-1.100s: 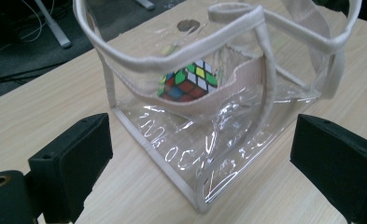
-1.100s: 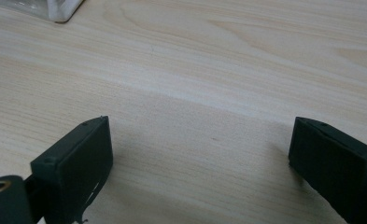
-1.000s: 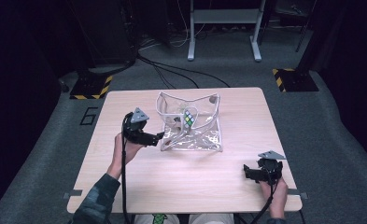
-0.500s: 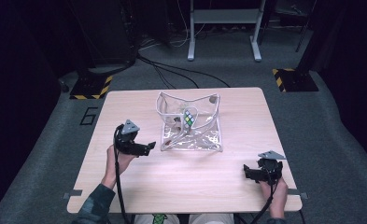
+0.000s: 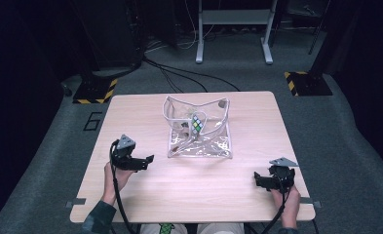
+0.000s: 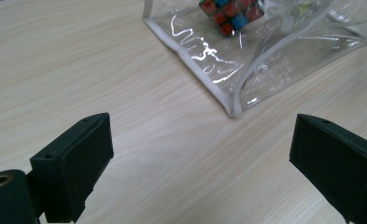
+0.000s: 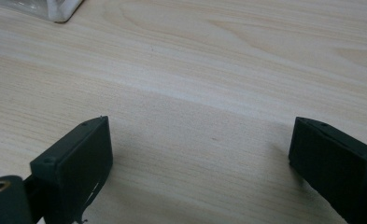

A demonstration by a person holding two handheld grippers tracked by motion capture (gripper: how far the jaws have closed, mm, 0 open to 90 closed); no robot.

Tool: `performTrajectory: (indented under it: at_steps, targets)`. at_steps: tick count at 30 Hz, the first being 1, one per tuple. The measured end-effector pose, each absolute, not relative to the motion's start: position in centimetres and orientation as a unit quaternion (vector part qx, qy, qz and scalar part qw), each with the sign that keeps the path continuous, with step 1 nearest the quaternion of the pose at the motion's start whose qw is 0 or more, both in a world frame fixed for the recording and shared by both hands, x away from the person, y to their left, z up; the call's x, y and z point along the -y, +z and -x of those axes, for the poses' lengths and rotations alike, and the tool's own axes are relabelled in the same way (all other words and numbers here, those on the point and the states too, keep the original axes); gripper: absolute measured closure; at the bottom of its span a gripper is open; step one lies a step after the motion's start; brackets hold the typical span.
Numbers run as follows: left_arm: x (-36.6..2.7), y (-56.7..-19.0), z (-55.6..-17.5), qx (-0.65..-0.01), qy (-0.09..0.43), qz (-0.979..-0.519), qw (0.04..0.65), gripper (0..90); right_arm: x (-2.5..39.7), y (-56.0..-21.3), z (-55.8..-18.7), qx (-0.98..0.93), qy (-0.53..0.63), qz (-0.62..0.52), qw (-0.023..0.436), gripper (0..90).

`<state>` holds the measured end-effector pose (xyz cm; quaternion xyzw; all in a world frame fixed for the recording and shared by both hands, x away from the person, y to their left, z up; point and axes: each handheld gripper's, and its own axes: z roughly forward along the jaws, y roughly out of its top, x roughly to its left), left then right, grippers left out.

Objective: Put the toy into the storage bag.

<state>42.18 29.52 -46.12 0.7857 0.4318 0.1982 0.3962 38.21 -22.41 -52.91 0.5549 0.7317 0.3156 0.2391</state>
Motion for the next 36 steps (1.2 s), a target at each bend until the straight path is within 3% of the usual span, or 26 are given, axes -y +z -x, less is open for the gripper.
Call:
performTrajectory:
  at_steps: [36]
  targets:
    - [-34.6, -52.5, -38.8, -0.502, 0.191, -0.763, 0.361, 4.6, 22.4, -52.9, -38.3, -0.732, 0.315, -0.555, 0.239, 5.4]
